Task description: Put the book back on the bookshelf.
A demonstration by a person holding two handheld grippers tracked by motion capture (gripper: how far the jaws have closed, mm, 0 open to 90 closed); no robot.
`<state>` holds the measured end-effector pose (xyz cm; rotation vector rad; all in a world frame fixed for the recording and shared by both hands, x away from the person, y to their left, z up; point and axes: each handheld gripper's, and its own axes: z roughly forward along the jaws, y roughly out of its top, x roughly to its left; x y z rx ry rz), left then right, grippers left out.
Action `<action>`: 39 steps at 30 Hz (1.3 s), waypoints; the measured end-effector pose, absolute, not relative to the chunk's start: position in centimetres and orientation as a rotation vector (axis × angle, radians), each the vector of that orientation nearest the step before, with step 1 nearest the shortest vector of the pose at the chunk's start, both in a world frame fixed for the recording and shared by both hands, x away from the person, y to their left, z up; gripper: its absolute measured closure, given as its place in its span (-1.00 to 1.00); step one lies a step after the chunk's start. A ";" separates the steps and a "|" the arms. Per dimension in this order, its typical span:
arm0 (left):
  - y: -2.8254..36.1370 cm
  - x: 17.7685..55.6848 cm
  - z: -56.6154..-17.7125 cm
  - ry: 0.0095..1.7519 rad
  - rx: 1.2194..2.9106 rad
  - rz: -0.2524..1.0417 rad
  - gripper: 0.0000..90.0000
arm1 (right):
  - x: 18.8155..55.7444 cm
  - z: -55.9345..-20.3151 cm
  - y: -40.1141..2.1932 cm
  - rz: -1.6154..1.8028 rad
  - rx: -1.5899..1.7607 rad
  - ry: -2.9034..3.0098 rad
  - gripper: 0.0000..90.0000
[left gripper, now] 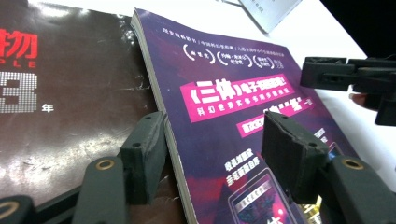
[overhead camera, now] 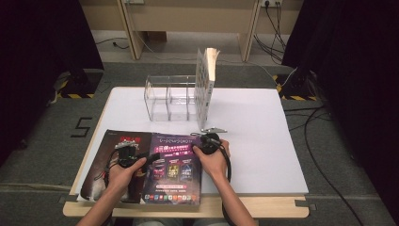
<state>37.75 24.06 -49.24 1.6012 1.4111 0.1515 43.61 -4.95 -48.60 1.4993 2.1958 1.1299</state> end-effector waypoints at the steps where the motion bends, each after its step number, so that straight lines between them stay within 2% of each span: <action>1: 24.1 37.7 -49.1 1.409 1.599 0.150 -0.11 | 43.6 -48.6 -4.9 1.129 1.496 2.197 0.10; 11: 23.8 37.9 -48.9 1.432 1.546 0.118 -0.05 | 43.5 -48.7 -4.9 1.140 1.501 2.186 0.09; 16: 24.1 37.8 -49.1 1.446 1.524 0.111 0.07 | 43.4 -48.8 -4.8 1.136 1.496 2.179 0.07; 21: 24.3 37.7 -49.9 1.475 1.533 0.045 0.08 | 43.4 -48.8 -4.8 1.136 1.493 2.181 0.07; 27: 24.3 37.4 -49.9 1.472 1.528 0.036 0.08 | 43.4 -48.8 -4.9 1.144 1.496 2.180 0.10; 30: 24.4 37.5 -50.0 1.483 1.513 0.014 0.05 | 43.5 -48.9 -5.5 1.197 1.532 2.161 0.28; 33: 24.4 37.5 -50.0 1.479 1.518 0.017 0.03 | 43.4 -48.6 -6.2 1.194 1.521 2.122 0.77; 34: 24.4 37.5 -50.0 1.479 1.517 0.017 0.03 | 43.4 -48.4 -6.5 1.207 1.531 2.097 0.85; 36: 24.4 37.5 -50.0 1.478 1.518 0.019 0.04 | 43.6 -48.0 -6.9 1.197 1.541 2.077 0.96; 39: 24.4 37.5 -50.0 1.479 1.520 0.023 0.04 | 43.9 -47.9 -7.2 1.176 1.558 2.102 0.98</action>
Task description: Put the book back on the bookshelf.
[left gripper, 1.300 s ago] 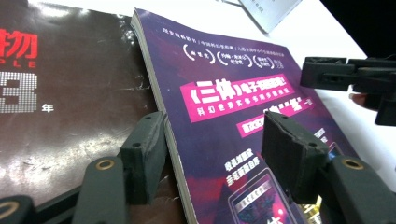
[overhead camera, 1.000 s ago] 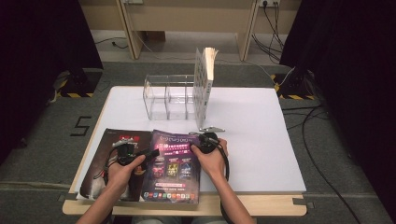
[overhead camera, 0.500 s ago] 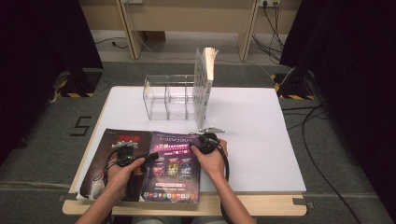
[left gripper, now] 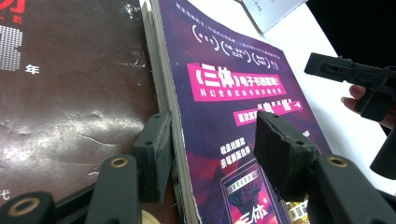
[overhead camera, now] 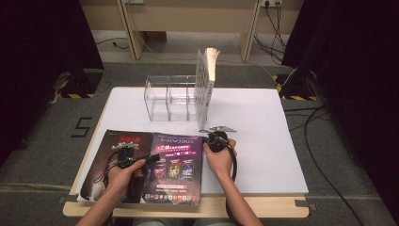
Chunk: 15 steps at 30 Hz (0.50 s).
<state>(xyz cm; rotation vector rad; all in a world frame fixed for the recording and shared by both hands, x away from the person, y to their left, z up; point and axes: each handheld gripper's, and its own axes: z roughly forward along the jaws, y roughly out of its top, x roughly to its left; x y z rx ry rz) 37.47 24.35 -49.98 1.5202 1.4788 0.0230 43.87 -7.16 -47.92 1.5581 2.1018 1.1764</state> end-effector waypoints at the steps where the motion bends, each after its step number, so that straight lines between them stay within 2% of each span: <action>1: 24.3 37.5 -50.0 1.479 1.521 0.024 0.04 | 43.9 -48.0 -7.2 1.168 1.563 2.106 0.98; 9: 24.1 37.3 -49.5 1.469 1.557 0.070 0.11 | 44.0 -48.8 -6.8 1.119 1.576 2.154 0.98; 15: 24.1 37.1 -49.4 1.466 1.567 0.105 0.27 | 43.9 -48.9 -6.8 1.127 1.588 2.141 0.98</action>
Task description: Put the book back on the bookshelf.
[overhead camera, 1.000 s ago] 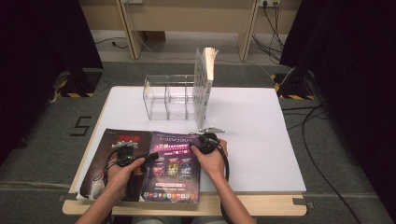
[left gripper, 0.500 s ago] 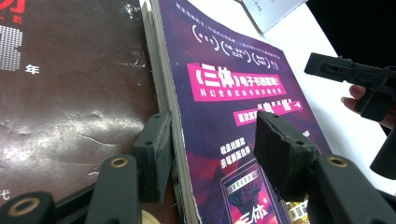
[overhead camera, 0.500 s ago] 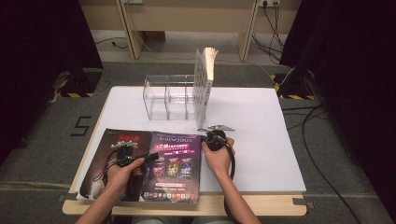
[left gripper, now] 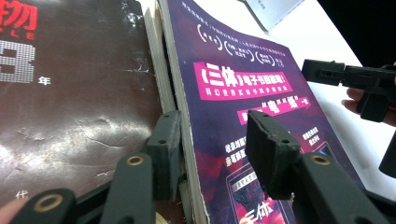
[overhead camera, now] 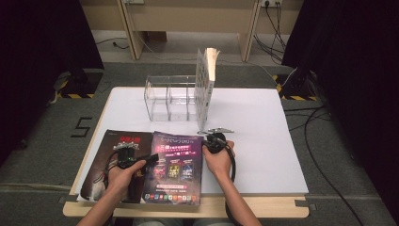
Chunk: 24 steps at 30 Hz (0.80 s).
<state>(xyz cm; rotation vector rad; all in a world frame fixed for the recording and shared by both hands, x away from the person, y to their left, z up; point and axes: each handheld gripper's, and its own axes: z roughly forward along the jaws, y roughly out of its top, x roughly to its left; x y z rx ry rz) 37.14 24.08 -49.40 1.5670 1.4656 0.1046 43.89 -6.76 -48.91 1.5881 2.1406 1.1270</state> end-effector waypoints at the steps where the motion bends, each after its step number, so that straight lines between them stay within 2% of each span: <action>1: 24.0 37.1 -49.4 1.463 1.565 0.108 0.28 | 43.9 -48.9 -6.7 1.124 1.589 2.141 0.98; 7: 23.9 37.3 -49.1 1.476 1.528 0.084 0.29 | 44.0 -48.8 -6.7 1.113 1.586 2.148 0.98; 16: 24.6 36.9 -48.4 1.479 1.513 0.038 0.50 | 43.9 -48.7 -6.4 1.098 1.571 2.158 0.90; 24: 24.3 37.9 -49.2 1.507 1.471 -0.015 0.44 | 43.9 -48.8 -6.5 1.106 1.573 2.150 0.91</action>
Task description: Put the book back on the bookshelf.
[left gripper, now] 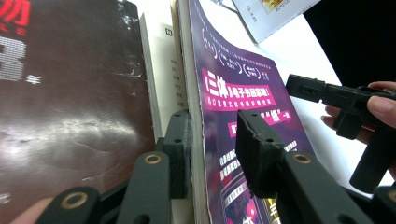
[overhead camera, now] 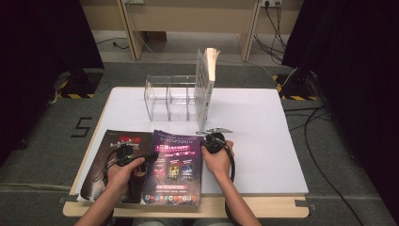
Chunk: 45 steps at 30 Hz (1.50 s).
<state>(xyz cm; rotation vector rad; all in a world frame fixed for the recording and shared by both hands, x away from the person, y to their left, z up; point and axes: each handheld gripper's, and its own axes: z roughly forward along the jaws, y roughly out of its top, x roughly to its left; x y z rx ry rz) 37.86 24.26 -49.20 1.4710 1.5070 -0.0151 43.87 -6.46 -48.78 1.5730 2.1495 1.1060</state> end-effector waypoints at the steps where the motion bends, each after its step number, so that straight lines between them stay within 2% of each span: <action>1: 24.2 38.0 -49.3 1.508 1.467 -0.021 0.44 | 43.9 -48.8 -6.4 1.105 1.572 2.149 0.91; 6: 23.6 38.4 -49.5 1.510 1.501 0.004 0.47 | 43.8 -48.8 -6.3 1.102 1.573 2.144 0.91; 10: 23.7 38.2 -49.0 1.471 1.514 0.029 0.70 | 43.8 -48.8 -6.3 1.098 1.558 2.145 0.91; 15: 23.1 37.4 -47.6 1.404 1.560 0.116 0.79 | 43.7 -48.8 -6.2 1.095 1.560 2.148 0.89; 24: 22.4 36.9 -46.6 1.350 1.577 0.170 0.81 | 43.8 -48.8 -6.3 1.098 1.544 2.151 0.88; 37: 23.5 37.9 -48.9 1.424 1.551 0.093 0.77 | 43.8 -48.8 -6.3 1.092 1.543 2.155 0.88; 40: 23.5 37.5 -48.6 1.353 1.553 0.110 0.82 | 44.1 -48.8 -6.5 1.061 1.548 2.148 0.60; 45: 23.9 37.4 -48.6 1.320 1.523 0.084 0.82 | 44.3 -48.5 -6.8 1.156 1.574 2.105 0.48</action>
